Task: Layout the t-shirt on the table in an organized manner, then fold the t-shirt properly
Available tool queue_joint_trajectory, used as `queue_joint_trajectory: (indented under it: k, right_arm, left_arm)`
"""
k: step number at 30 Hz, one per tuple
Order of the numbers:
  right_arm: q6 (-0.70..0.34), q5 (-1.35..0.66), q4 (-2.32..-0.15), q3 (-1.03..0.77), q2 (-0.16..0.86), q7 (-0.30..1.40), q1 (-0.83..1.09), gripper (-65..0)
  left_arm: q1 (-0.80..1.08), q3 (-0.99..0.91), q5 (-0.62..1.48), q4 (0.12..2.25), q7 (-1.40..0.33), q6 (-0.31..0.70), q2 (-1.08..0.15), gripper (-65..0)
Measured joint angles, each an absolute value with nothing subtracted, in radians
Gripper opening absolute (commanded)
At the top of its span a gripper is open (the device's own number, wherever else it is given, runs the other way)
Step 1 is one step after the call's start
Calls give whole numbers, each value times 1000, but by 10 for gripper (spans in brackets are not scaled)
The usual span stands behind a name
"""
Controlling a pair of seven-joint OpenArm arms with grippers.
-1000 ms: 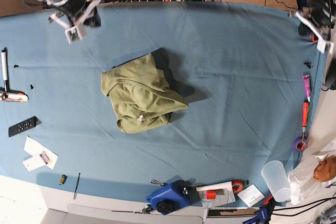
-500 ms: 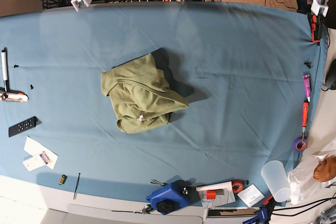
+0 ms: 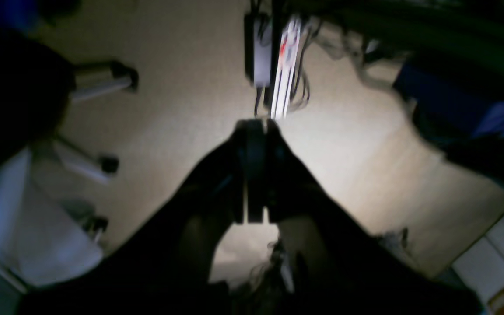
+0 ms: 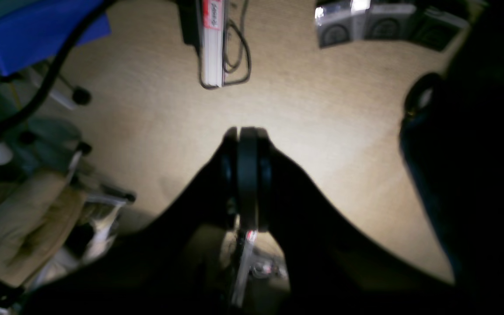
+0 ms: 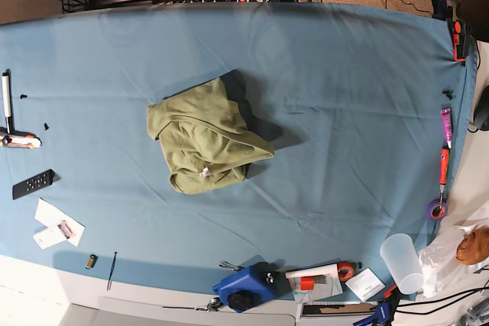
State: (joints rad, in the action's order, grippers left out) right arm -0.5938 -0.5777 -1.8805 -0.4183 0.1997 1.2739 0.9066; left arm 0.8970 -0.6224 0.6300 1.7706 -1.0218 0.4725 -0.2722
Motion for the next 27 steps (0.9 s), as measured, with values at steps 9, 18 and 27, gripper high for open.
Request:
queue_joint_trajectory:
  k: [9,18,27]
  right_arm:
    - [-623,-567,-1536,-395,256,1261,751,-650]
    - [-622,-391,-1208,-132,329,1104,596,-650]
    - [-599,-146,-947,121,331,723,459,-650]
  left_arm:
    - [815,-448,416,1507,-841,465,-272,-650]
    - [649,-428,385,1133,-628,458,-258,-650]
    - [521,-432,254,730,-285,349,-258,-650]
